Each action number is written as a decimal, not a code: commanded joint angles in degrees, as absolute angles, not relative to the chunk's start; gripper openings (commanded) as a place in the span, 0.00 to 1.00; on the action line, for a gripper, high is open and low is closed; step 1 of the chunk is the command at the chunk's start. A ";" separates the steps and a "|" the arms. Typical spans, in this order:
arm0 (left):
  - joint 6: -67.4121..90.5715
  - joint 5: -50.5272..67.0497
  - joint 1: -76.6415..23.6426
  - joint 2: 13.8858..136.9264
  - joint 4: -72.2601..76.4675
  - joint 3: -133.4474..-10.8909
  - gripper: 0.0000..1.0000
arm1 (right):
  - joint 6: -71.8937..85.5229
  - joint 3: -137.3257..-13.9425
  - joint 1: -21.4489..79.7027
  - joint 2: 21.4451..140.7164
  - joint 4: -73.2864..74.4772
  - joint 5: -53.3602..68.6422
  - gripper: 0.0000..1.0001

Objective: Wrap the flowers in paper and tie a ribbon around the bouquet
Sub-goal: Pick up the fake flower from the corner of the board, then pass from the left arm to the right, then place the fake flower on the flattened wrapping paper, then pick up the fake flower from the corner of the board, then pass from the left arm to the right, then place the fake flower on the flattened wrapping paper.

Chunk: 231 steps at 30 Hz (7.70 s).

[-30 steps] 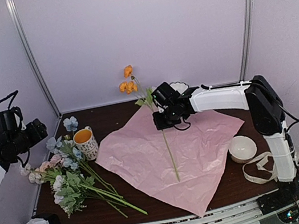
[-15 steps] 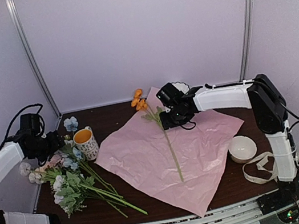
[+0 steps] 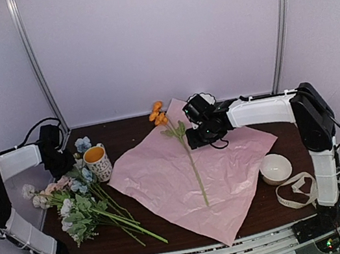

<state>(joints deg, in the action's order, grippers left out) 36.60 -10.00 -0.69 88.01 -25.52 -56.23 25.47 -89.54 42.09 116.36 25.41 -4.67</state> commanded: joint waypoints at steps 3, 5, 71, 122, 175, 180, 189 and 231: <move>34.53 -17.88 -0.38 77.18 -24.51 -57.29 0.00 | 23.92 -87.61 42.66 111.20 23.59 -3.43 0.48; 32.83 -19.42 -0.37 73.68 -26.24 -58.21 0.00 | 23.74 -87.54 42.79 110.64 23.22 -2.94 0.48; 26.48 -19.37 -24.04 59.61 -26.95 -75.99 0.93 | 29.87 -88.82 51.72 103.83 -3.38 18.13 0.00; 37.79 -4.18 1.06 106.22 -25.00 -69.58 0.48 | 18.81 -89.61 40.87 109.86 37.44 2.38 0.50; 28.06 11.78 -32.48 61.63 12.42 -74.28 0.00 | 9.93 -99.14 60.01 109.05 -1.44 23.74 0.77; 28.89 11.74 -32.91 62.06 13.14 -74.10 0.00 | 12.10 -97.09 59.90 108.58 -4.10 21.30 0.33; 25.12 -17.79 -32.95 62.99 -12.87 -81.19 0.56 | 17.28 -92.56 56.40 104.59 1.22 16.00 0.00; 35.05 -10.51 -2.19 85.85 -29.87 -54.96 0.96 | 19.12 -90.64 44.22 109.30 37.61 -7.42 0.60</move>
